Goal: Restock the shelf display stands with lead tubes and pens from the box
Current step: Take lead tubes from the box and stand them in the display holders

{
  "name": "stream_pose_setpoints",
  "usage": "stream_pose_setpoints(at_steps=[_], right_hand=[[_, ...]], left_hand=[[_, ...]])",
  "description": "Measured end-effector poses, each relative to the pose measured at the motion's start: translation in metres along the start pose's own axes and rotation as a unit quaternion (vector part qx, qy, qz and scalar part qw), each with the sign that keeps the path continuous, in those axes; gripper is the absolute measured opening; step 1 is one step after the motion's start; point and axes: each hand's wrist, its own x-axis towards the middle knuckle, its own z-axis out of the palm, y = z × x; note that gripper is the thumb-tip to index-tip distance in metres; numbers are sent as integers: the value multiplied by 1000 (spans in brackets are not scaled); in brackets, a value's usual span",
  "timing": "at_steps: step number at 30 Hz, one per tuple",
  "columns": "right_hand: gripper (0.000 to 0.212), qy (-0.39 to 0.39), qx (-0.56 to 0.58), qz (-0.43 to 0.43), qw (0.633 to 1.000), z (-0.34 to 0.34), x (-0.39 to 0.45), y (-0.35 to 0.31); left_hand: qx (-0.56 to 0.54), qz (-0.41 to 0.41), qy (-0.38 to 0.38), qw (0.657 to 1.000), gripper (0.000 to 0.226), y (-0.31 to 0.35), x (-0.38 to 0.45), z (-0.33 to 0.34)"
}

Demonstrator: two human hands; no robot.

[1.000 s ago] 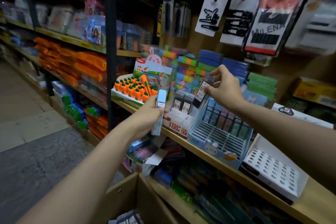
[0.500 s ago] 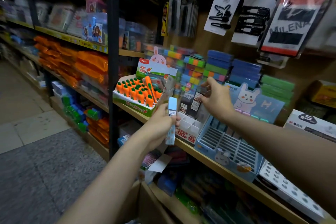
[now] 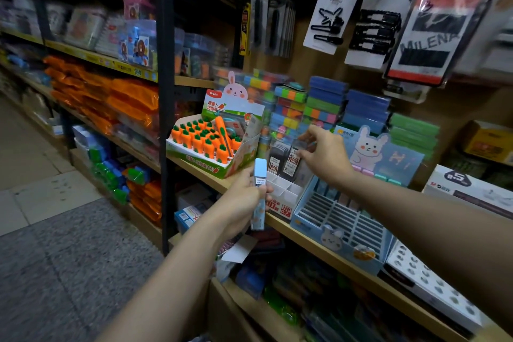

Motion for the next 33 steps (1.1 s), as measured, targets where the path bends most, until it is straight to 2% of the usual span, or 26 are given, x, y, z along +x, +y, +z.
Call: stream_pose_setpoints(at_steps=[3,7,13,19,29,33], right_hand=[[21,9,25,5,1000,-2,0,-2],[19,66,55,10,996,-21,8,-6],[18,-1,-21,42,999,-42,5,14],[16,0,-52,17,999,-32,2,13],[11,-50,-113,-12,992,-29,11,9],[11,-46,-106,4,993,-18,6,17]], left_hand=[[1,-1,-2,1000,45,0,-2,3],[-6,-2,-4,1000,46,-1,-2,3],[9,18,-8,1000,35,-4,-1,-1],[15,29,-9,999,37,-9,1,0],[7,21,1,1000,36,-9,4,0],[-5,18,3,1000,38,-9,6,-1]])
